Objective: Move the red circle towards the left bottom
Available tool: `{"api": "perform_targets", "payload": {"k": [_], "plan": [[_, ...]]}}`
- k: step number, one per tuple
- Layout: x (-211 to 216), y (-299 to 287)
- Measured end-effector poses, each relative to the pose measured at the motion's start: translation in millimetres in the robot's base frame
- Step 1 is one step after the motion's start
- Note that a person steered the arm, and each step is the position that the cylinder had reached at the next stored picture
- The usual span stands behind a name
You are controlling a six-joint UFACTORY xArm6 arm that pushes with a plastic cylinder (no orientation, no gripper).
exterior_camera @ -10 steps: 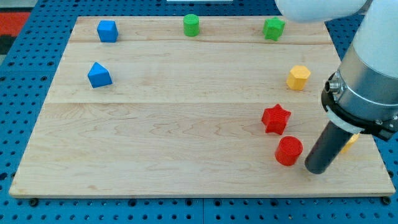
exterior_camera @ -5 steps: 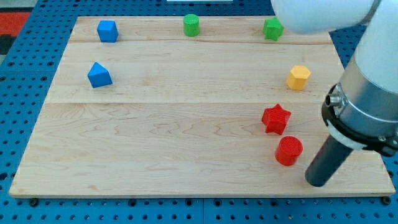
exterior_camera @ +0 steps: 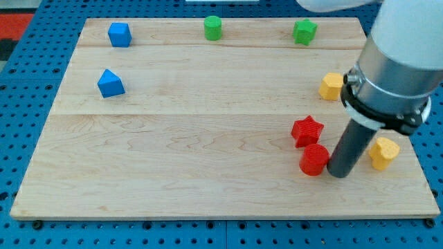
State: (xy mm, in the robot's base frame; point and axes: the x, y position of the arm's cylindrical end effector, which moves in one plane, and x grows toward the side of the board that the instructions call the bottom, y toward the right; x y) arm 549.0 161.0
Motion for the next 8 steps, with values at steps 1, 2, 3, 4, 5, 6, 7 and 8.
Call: {"api": "perform_targets", "payload": {"k": [1,2,3,4,5,6,7,8], "plan": [[-2,-30],[-16,-28],[-11,-77],[-14,-141],[-31,-158],[-36,-134],[-68,-141],[-60,-191]]}}
